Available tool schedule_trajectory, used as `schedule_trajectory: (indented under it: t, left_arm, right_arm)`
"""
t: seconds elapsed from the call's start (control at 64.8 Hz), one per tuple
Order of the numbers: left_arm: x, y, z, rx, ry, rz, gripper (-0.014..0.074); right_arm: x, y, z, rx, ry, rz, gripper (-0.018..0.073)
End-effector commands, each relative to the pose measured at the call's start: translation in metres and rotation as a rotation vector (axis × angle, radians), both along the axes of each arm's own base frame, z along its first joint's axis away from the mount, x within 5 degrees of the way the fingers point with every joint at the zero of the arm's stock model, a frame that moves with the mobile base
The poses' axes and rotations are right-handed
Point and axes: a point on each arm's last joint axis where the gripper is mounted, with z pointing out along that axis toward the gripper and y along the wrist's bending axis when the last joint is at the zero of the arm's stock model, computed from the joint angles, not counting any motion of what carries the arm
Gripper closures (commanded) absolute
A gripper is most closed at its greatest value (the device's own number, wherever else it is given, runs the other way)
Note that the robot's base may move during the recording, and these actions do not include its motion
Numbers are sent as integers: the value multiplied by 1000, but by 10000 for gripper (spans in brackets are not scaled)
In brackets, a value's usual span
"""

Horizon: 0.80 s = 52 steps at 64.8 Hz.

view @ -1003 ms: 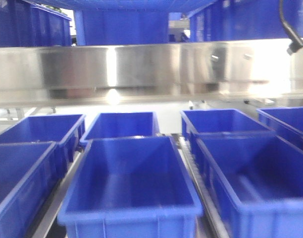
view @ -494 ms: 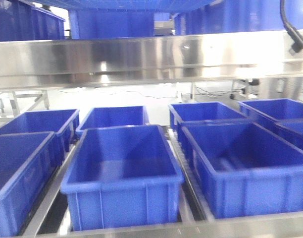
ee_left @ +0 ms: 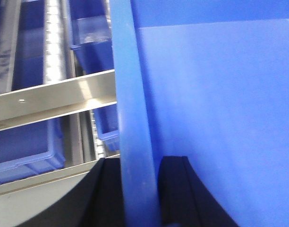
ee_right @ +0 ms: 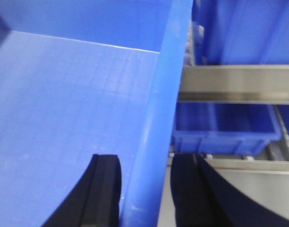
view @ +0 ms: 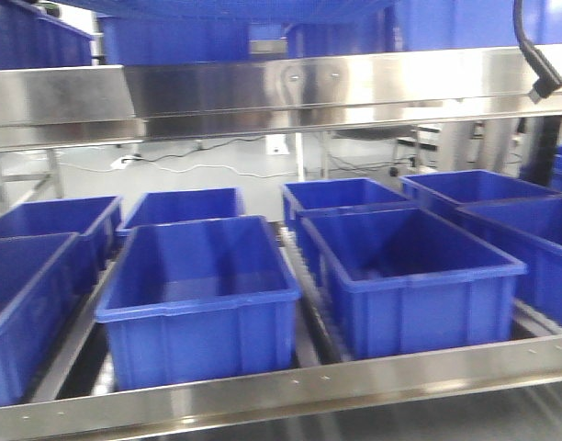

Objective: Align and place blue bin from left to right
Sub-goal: 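Back the base away from the rack holding the bin in both grippers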

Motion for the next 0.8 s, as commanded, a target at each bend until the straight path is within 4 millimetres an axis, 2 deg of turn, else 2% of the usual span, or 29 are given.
schedule_trajectory:
  t: [0.0,0.787]
  left_arm:
    - [-11,-7,21,-79,-127,-75,606]
    - [-11,-7,21,-79,-127,-75,606]
  right_arm:
    - [1,2,14,47,-112,-6,638]
    - [1,2,14,47,-112,-6,638]
